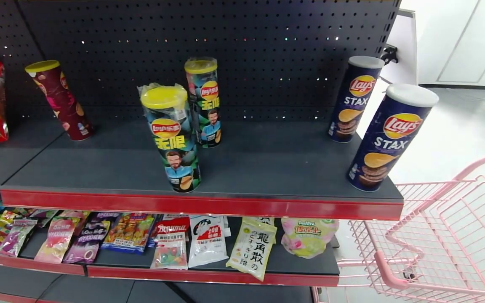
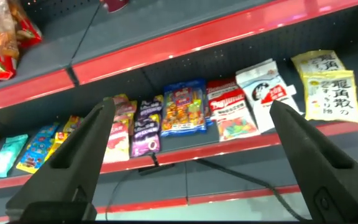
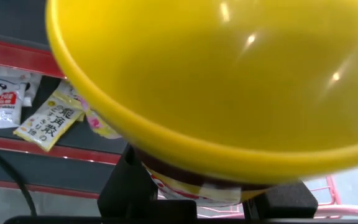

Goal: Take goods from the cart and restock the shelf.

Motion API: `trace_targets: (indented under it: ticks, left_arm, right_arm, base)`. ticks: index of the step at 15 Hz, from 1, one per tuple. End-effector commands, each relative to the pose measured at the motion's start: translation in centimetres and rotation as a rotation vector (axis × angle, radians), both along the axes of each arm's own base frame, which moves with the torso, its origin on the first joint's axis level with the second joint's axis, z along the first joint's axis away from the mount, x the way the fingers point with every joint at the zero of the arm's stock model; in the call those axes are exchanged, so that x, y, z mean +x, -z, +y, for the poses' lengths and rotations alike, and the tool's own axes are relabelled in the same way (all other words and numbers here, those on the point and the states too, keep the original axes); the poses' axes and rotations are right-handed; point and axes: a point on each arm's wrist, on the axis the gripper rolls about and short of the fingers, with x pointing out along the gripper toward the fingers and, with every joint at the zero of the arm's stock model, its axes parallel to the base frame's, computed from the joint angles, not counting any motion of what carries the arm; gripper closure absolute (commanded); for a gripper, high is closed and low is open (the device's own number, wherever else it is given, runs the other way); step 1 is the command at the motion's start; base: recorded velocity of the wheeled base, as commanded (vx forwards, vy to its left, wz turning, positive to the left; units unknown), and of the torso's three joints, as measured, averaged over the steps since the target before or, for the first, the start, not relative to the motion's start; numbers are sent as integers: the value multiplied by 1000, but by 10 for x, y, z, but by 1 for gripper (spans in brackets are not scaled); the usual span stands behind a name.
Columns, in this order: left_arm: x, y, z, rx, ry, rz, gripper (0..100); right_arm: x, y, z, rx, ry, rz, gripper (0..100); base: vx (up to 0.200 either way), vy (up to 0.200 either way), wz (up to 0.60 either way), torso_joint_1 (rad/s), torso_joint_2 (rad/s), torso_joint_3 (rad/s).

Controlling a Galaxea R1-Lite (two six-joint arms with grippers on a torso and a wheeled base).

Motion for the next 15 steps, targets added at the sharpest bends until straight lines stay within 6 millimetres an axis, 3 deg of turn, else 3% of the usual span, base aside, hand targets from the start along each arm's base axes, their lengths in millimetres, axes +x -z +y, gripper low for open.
trace_targets:
  ticks: [1, 15]
  left_arm:
    - [0, 0, 0, 0, 0, -2, 0]
    - [-1, -1, 0, -1, -3, -9, 0]
  right_arm:
    - [-2, 0, 0, 1, -3, -10, 100]
    - [-19, 7, -2, 6, -8, -76, 100]
  base:
    - [0, 200, 0, 2, 2, 2]
    - [0, 200, 0, 3, 1, 2]
